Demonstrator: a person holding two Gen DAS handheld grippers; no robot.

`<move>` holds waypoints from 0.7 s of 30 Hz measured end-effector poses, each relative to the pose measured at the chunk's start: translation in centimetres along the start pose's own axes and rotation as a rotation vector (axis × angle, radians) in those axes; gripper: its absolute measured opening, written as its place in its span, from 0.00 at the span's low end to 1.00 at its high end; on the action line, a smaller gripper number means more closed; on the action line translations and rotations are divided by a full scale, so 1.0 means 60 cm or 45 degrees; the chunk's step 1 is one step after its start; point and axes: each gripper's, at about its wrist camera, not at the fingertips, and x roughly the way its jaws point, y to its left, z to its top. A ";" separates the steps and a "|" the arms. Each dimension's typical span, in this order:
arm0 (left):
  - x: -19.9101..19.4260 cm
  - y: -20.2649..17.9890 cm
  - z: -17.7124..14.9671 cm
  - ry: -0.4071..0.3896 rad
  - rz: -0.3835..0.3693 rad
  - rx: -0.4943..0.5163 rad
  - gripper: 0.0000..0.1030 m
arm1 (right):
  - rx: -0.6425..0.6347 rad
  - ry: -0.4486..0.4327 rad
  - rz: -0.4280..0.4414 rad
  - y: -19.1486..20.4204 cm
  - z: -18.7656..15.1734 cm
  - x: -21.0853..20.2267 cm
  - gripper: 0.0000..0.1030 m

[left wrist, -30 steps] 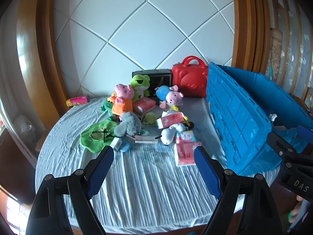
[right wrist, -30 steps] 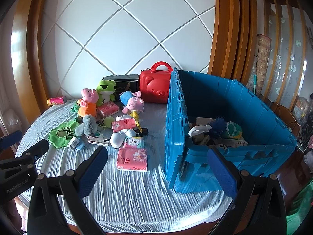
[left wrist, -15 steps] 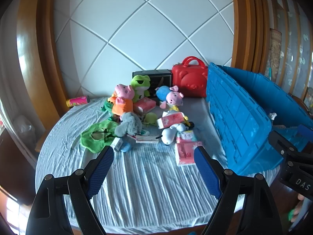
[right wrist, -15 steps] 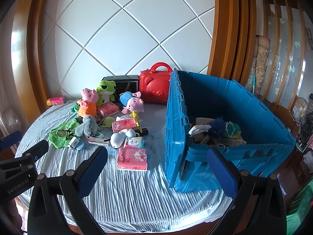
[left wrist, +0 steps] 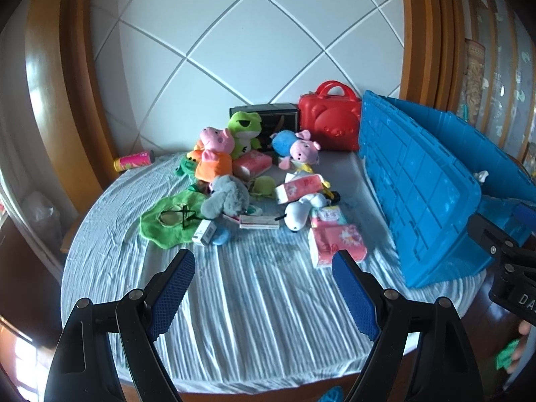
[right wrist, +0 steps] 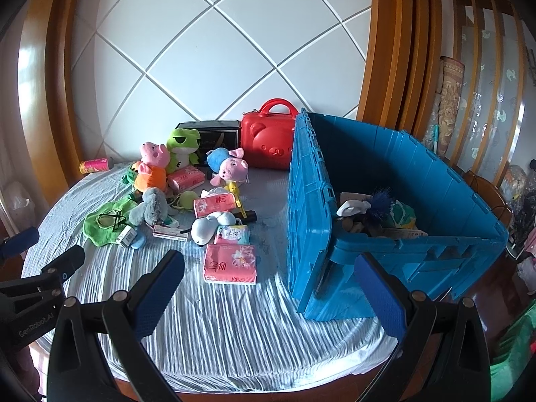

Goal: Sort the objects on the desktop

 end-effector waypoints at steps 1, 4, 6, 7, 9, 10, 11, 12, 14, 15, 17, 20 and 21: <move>0.005 0.005 -0.003 0.008 0.003 -0.002 0.82 | 0.000 0.009 0.001 0.004 -0.003 0.004 1.00; 0.030 0.024 -0.018 0.041 0.009 -0.015 0.82 | -0.003 0.038 0.014 0.021 -0.011 0.019 1.00; 0.051 0.036 -0.028 0.068 0.016 -0.029 0.82 | -0.014 0.058 0.028 0.035 -0.018 0.035 1.00; 0.068 0.045 -0.034 0.103 0.023 -0.047 0.82 | -0.026 0.076 0.038 0.043 -0.021 0.046 1.00; 0.108 0.063 -0.045 0.185 0.035 -0.085 0.82 | -0.053 0.121 0.065 0.061 -0.027 0.075 1.00; 0.132 0.074 -0.051 0.226 0.046 -0.107 0.82 | -0.070 0.149 0.082 0.070 -0.030 0.094 1.00; 0.155 0.085 -0.057 0.264 0.066 -0.129 0.82 | -0.086 0.178 0.098 0.079 -0.032 0.113 1.00; 0.179 0.096 -0.062 0.302 0.085 -0.152 0.82 | -0.104 0.203 0.115 0.088 -0.035 0.135 1.00; 0.227 0.117 -0.074 0.375 0.127 -0.190 0.82 | -0.132 0.256 0.150 0.104 -0.041 0.187 1.00; 0.254 0.128 -0.079 0.415 0.152 -0.204 0.82 | -0.138 0.286 0.170 0.110 -0.045 0.217 1.00; 0.302 0.146 -0.089 0.498 0.207 -0.216 0.82 | -0.141 0.358 0.212 0.121 -0.055 0.281 1.00; 0.377 0.165 -0.094 0.601 0.261 -0.198 0.82 | -0.132 0.478 0.264 0.134 -0.068 0.381 1.00; 0.393 0.170 -0.094 0.627 0.292 -0.204 0.82 | -0.126 0.513 0.278 0.138 -0.070 0.412 1.00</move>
